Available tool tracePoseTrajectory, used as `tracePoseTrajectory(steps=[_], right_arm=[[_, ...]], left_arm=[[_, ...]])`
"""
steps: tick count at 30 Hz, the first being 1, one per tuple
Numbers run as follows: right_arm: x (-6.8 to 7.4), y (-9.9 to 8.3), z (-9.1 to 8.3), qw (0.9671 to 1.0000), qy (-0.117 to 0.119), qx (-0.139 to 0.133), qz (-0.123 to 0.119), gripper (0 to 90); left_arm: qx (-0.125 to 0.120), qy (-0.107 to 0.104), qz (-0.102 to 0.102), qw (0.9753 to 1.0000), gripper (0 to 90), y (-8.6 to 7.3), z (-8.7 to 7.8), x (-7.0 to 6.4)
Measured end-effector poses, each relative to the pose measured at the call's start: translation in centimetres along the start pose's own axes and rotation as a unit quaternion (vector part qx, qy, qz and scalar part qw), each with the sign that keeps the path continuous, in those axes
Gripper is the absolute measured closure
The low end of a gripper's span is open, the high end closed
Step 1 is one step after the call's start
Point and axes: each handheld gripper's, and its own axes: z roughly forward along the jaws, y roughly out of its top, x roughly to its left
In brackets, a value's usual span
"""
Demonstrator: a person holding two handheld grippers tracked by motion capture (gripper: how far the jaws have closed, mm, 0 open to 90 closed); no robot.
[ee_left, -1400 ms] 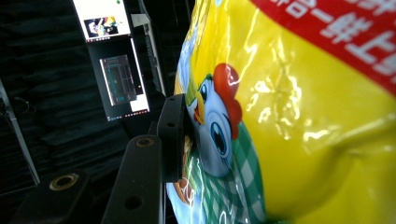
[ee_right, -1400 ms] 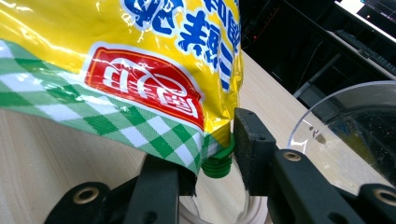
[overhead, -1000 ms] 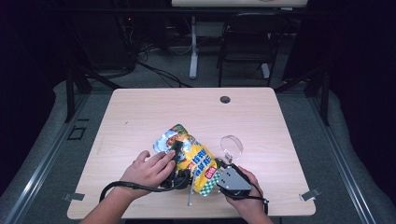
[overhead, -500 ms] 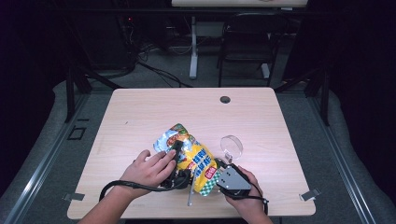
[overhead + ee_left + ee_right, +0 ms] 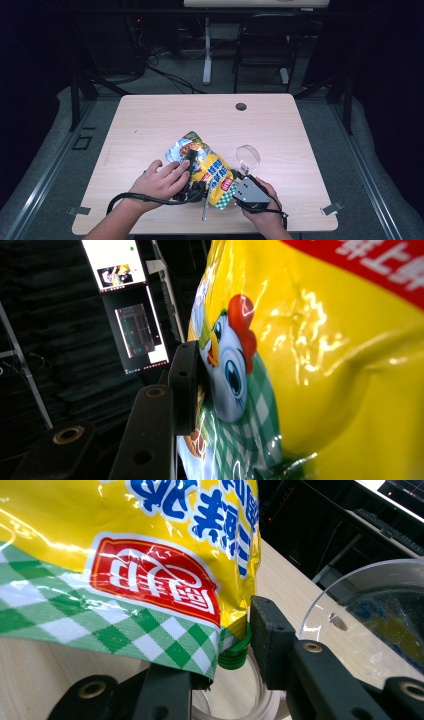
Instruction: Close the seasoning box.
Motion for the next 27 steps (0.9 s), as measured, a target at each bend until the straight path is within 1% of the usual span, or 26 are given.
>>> tracePoseTrajectory(steps=[4, 11, 14, 17, 18, 19, 20, 22, 24, 25, 26, 27], right_arm=[[0.02, 0.01, -0.03, 1.0, 0.0, 0.001, 0.0, 71.3], [-0.02, 0.01, 0.03, 1.0, -0.001, 0.001, 0.0, 71.3], [-0.04, -0.02, 0.02, 1.0, -0.002, 0.001, -0.001, 71.3], [-0.06, -0.06, 0.02, 1.0, -0.003, -0.002, -0.001, 71.3], [-0.05, -0.07, 0.01, 1.0, -0.003, -0.002, -0.001, 71.3], [-0.05, -0.07, 0.01, 1.0, -0.003, -0.002, -0.001, 71.3], [-0.05, -0.07, 0.01, 1.0, -0.003, -0.002, -0.001, 71.3], [-0.09, -0.1, 0.01, 1.0, -0.004, -0.002, -0.001, 71.3], [-0.17, -0.14, -0.02, 1.0, -0.003, 0.0, 0.0, 71.3], [-0.27, -0.17, -0.02, 1.0, 0.006, -0.001, 0.001, 71.3], [-0.32, -0.19, -0.07, 1.0, 0.006, 0.0, 0.002, 71.3], [-0.36, -0.17, -0.16, 1.0, 0.003, 0.004, 0.003, 71.3]], left_arm=[[0.001, -0.002, 0.004, 1.0, 64.4, 0.03, -0.02, 0.06], [0.001, 0.001, 0.01, 1.0, 64.5, 0.1, 0.03, 0.15], [0.004, -0.003, 0.012, 0.9999, 64.5, 0.19, 0.01, 0.24], [0.002, 0.002, 0.016, 0.9999, 64.6, 0.24, -0.04, 0.35], [0.0, 0.009, 0.019, 0.9998, 64.5, 0.28, -0.09, 0.39], [0.0, 0.009, 0.019, 0.9998, 64.6, 0.28, -0.09, 0.39], [0.002, 0.004, 0.017, 0.9998, 64.6, 0.29, -0.09, 0.37], [0.002, 0.004, 0.018, 0.9998, 64.6, 0.35, -0.15, 0.39], [0.002, 0.007, 0.024, 0.9997, 64.6, 0.46, -0.27, 0.5], [0.0, 0.009, 0.025, 0.9996, 64.7, 0.5, -0.32, 0.57], [0.0, 0.009, 0.024, 0.9997, 64.7, 0.53, -0.38, 0.59], [-0.004, 0.019, 0.03, 0.9993, 64.7, 0.58, -0.43, 0.69]])
